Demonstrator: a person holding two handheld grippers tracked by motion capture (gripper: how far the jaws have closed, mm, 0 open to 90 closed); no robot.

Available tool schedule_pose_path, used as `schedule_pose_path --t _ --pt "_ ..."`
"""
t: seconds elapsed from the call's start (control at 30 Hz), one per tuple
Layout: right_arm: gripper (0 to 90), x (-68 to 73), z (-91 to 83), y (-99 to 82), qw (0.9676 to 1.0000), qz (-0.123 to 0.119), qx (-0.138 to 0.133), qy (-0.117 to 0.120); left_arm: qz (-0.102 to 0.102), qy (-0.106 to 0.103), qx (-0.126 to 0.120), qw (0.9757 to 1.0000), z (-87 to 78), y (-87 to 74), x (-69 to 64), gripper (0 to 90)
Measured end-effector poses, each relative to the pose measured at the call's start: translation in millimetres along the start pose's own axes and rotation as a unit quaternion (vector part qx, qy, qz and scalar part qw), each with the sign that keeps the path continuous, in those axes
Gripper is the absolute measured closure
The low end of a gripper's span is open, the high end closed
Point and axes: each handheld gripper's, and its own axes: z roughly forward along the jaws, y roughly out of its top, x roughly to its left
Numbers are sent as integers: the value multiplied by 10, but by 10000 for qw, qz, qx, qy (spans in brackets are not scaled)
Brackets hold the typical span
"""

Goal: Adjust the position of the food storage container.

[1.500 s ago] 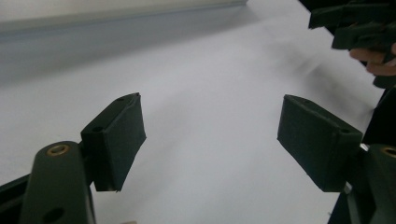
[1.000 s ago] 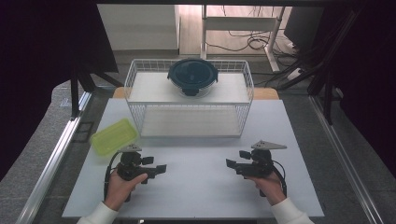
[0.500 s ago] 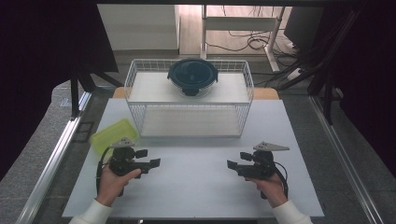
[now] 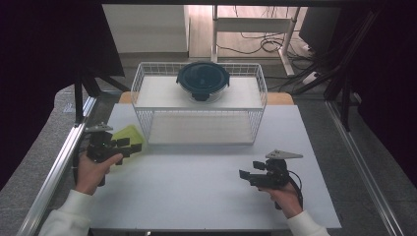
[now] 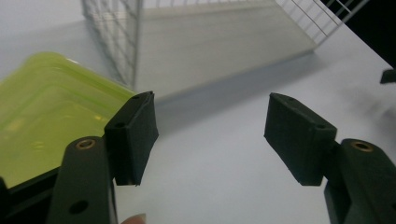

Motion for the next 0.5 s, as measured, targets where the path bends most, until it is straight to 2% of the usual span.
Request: schedule_pose_path --t 0.07,0.27,0.5 --pt "237 -7 6 -4 10000 12 7 -18 -108 38 3 9999 -19 38 85 345" --pt "237 -27 18 -10 10000 16 53 -53 -173 351 86 9992 -14 109 276 360" --pt "237 -18 40 -23 9998 -42 145 -102 -75 675 270 9973 87 176 500 439"
